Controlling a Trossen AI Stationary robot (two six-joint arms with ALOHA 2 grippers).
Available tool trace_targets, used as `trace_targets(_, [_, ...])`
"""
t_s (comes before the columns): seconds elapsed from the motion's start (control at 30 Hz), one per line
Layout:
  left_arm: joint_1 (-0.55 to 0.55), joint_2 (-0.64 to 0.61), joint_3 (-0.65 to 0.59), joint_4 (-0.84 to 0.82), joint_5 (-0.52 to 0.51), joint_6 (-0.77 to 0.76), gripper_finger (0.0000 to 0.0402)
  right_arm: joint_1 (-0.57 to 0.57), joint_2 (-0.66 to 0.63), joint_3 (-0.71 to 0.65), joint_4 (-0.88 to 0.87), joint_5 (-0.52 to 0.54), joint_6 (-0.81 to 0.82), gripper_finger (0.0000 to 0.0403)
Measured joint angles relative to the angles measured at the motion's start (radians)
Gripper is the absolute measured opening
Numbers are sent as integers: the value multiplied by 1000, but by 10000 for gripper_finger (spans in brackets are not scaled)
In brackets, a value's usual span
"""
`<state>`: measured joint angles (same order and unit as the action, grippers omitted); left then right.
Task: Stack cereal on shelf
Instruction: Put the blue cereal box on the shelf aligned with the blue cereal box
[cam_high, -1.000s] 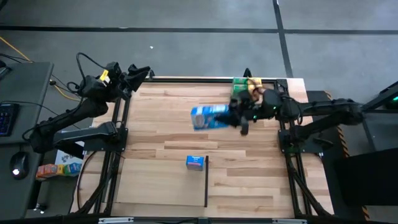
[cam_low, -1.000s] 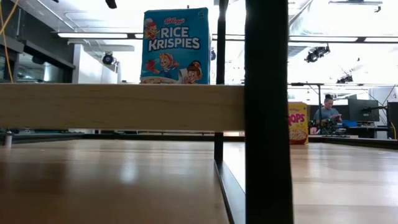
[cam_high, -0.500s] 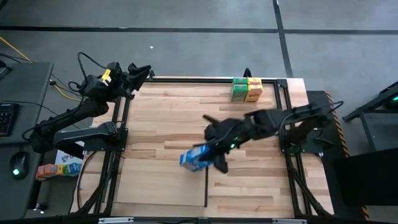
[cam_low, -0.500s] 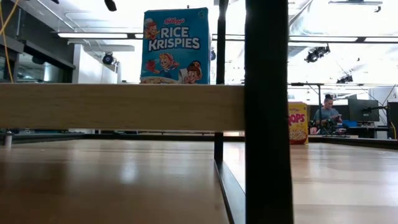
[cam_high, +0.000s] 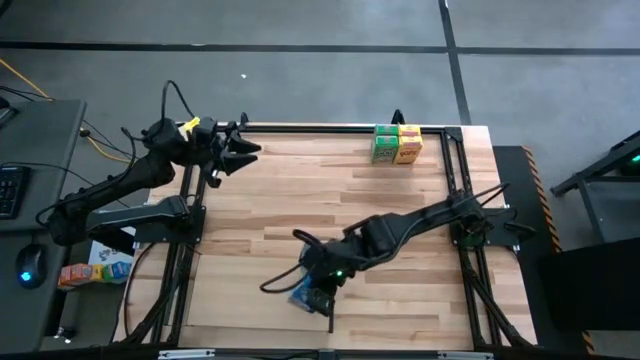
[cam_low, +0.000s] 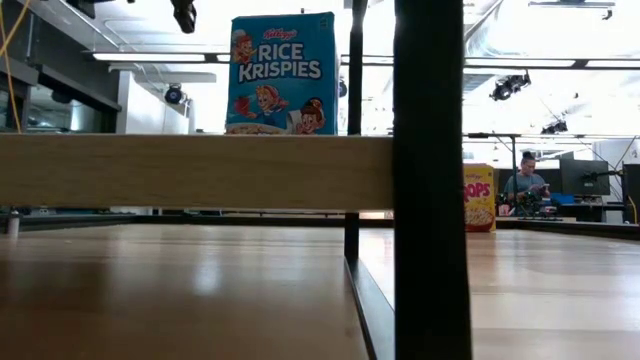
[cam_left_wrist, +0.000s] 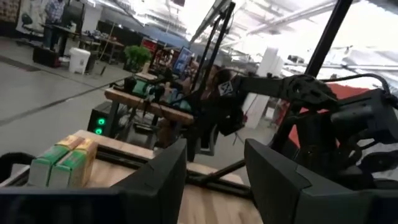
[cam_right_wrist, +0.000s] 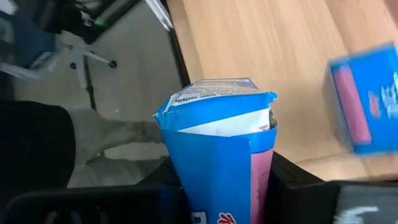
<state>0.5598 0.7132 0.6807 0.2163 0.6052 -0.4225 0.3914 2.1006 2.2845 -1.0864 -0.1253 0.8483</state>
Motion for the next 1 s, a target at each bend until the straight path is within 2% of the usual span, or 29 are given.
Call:
trace_targets(0.17, [0,0,0,-9,-8,18,155,15,2,-51,-10,68,25,85])
trace_targets(0.37, [0,0,0,-10,-23,32,155,15,5,-54,-1,174,-51,85])
trace_targets(0.6, [0,0,0,-9,-68,33,155,15,36,-55,7,174,-194,85])
trace_targets(1.0, [0,0,0,-9,-121,32,155,12,97,-55,12,177,-325,92])
